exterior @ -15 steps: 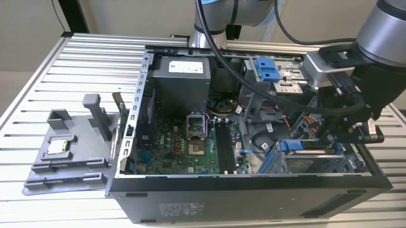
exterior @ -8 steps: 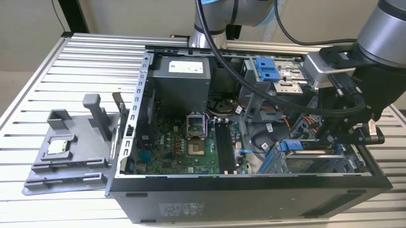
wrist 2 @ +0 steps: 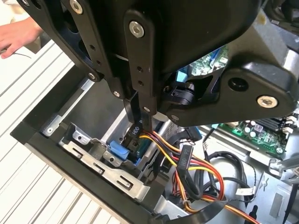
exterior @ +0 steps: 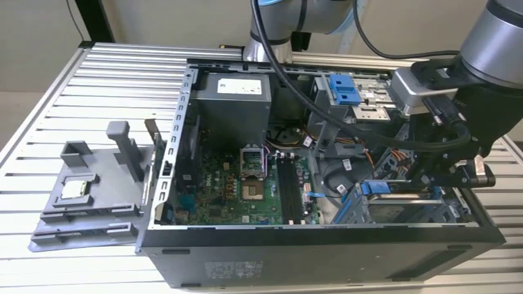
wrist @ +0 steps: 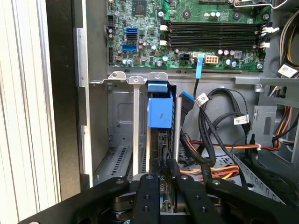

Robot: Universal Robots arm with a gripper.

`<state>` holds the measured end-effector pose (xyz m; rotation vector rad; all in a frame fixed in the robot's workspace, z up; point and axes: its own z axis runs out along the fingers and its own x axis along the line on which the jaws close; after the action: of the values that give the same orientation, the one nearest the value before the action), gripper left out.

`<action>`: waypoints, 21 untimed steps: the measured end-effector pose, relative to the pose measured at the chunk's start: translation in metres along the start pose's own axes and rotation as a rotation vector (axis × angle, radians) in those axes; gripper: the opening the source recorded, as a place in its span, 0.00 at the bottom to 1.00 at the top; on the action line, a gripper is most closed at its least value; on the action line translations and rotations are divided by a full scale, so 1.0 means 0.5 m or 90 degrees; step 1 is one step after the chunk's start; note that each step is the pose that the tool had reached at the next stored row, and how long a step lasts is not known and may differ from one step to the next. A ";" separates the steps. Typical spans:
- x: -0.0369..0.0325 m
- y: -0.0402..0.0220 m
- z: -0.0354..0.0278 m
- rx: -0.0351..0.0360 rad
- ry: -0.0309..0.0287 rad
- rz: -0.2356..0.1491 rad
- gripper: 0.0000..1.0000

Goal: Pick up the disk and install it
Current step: 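Insert the first disk wire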

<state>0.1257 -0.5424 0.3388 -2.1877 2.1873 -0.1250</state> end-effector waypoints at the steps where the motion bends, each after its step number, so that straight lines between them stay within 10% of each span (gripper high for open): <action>1: 0.001 0.000 0.000 0.0000 0.0000 0.000 0.00; 21: -0.003 0.004 -0.005 0.0001 -0.0006 0.000 0.00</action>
<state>0.1237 -0.5408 0.3408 -2.1870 2.1869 -0.1240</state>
